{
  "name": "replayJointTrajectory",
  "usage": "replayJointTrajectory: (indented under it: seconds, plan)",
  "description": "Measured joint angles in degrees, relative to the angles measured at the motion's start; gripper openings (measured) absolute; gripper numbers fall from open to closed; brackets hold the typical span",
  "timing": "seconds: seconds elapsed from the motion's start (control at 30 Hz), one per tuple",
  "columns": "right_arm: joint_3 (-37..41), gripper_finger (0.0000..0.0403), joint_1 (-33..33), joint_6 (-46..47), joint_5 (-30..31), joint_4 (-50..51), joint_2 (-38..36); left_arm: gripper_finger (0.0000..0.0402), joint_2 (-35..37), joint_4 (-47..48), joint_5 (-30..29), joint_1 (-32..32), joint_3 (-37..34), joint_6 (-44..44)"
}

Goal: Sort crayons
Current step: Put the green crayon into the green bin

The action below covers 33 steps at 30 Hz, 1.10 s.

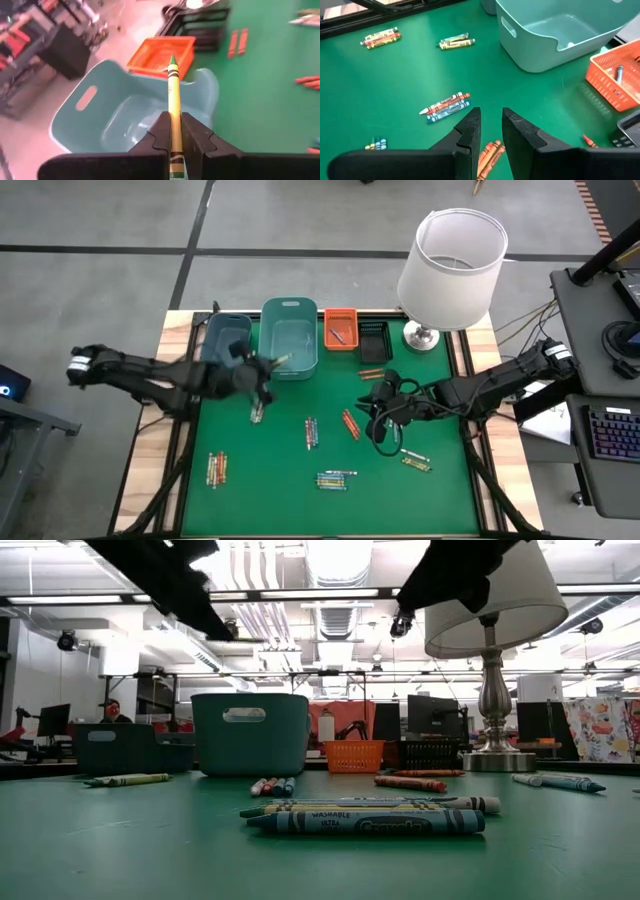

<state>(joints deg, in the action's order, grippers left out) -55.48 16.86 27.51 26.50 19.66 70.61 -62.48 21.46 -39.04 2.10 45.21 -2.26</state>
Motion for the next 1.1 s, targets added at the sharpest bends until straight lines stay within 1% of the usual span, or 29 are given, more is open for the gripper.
replayJointTrajectory:
  seconds: [0.13,0.2,0.23,0.33,0.4,0.6,0.83,0.97,1.1]
  plan:
    - [-0.22,0.0068,0.02,0.00,0.00,0.01,0.00,0.0001,-1.83,0.21,10.51,-12.23,1.77,4.98]
    - [-0.25,0.0068,0.02,-0.01,0.00,0.02,0.00,0.0001,-3.62,-0.01,14.85,-17.70,3.15,7.06]
    - [-0.25,0.0068,0.02,0.00,0.01,0.02,0.00,0.0001,-4.82,0.02,16.13,-20.09,3.86,8.23]
    - [-0.25,0.0068,0.02,-0.01,0.00,0.23,0.00,0.0001,-8.93,0.13,17.54,-25.78,6.28,12.87]
    - [-0.25,0.0068,0.02,-0.02,0.02,0.39,0.00,0.0001,-11.73,0.23,17.92,-27.91,8.44,15.53]
    - [-0.25,0.0068,0.00,-1.75,0.20,1.17,0.00,0.0001,-20.38,5.00,24.15,-33.37,15.30,21.94]
    - [-0.20,0.0068,-1.84,-13.15,0.64,1.13,0.00,0.0001,-27.55,5.83,32.80,-38.20,18.72,30.26]
    - [-0.18,0.0068,-4.22,-16.01,0.68,1.05,0.00,0.0006,-31.85,8.61,33.21,-40.25,22.74,29.10]
    - [-0.18,0.0068,-6.97,-14.21,0.66,1.04,0.00,0.0016,-36.66,12.39,33.24,-41.22,26.59,26.93]
